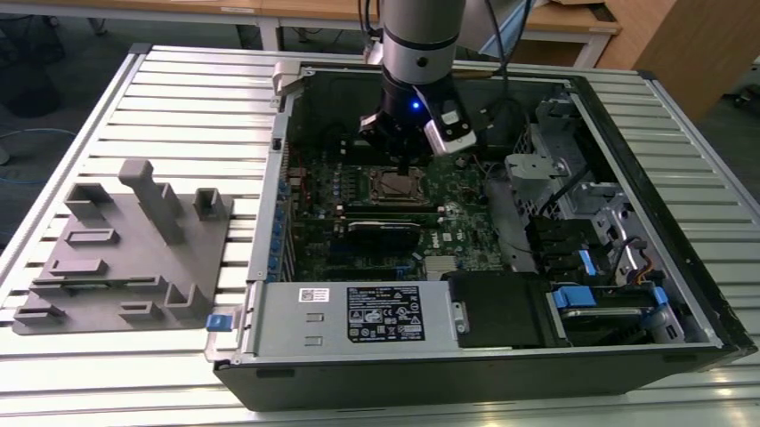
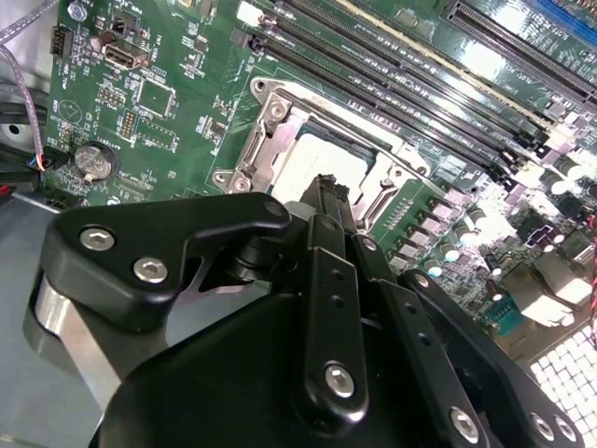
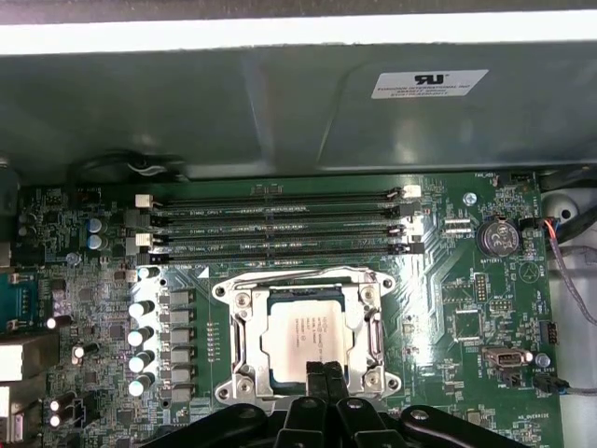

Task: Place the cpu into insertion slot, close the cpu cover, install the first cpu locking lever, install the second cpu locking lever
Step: 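Install the second cpu locking lever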

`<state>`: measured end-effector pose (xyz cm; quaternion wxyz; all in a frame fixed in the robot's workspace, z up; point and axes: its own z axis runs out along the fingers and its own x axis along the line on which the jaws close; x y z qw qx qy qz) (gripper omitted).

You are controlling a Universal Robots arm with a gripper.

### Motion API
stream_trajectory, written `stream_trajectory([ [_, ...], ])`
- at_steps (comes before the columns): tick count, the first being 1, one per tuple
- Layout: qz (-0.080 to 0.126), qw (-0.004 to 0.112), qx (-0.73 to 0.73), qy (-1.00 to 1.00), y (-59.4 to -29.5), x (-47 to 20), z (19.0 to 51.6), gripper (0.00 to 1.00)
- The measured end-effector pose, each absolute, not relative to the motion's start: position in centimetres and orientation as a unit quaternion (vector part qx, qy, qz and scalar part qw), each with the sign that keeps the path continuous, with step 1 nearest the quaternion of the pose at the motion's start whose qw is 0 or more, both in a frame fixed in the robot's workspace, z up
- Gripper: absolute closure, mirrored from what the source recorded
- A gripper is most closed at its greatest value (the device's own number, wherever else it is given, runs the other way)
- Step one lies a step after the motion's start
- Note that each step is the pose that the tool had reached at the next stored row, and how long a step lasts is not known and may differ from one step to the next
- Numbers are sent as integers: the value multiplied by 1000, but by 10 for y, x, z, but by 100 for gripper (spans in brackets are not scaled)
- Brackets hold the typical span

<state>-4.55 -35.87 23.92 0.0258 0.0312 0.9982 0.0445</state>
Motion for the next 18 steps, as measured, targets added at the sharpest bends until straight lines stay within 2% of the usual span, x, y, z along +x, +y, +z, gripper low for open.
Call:
stream_trajectory([
  [18, 44, 26, 33, 998, -381, -45, 239, 89],
])
